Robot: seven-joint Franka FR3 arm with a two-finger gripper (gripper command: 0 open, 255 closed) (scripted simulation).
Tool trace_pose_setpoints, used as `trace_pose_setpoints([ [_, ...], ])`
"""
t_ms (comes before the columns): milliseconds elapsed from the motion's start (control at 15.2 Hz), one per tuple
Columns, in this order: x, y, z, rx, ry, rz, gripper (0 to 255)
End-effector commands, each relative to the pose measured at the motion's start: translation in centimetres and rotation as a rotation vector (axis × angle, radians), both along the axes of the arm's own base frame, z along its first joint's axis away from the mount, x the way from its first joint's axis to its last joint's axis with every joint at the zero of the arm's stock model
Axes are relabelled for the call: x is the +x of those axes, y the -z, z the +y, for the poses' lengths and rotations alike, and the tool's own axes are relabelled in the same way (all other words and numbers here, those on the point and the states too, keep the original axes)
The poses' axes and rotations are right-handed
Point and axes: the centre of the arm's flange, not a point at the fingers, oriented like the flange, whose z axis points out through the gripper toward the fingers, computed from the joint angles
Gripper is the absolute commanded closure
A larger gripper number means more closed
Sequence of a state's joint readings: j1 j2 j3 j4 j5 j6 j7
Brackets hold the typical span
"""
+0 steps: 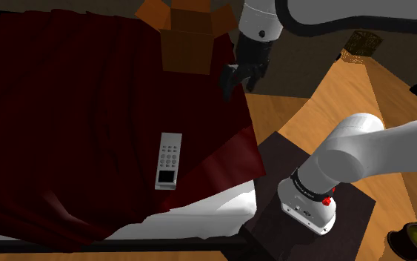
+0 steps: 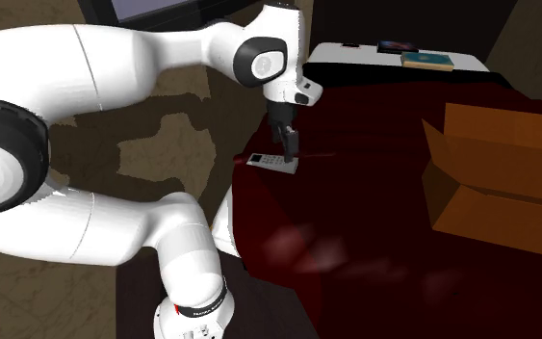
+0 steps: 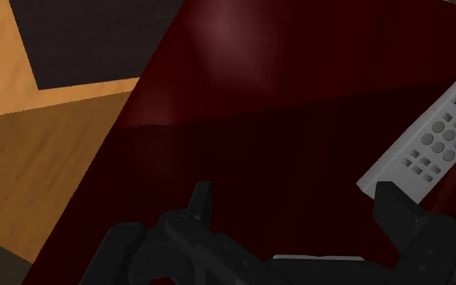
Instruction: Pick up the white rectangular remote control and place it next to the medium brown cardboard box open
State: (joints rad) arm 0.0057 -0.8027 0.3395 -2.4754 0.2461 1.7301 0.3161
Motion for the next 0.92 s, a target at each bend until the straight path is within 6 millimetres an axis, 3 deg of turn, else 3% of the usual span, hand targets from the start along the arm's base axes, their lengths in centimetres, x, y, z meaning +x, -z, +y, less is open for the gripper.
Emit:
trace_pose_setpoints([
  [0, 0.0, 1.8, 2.1, -0.002, 0.048, -0.005, 0],
  [858, 3.8, 12.3, 15.5, -0.021, 0.328, -0.03, 0],
])
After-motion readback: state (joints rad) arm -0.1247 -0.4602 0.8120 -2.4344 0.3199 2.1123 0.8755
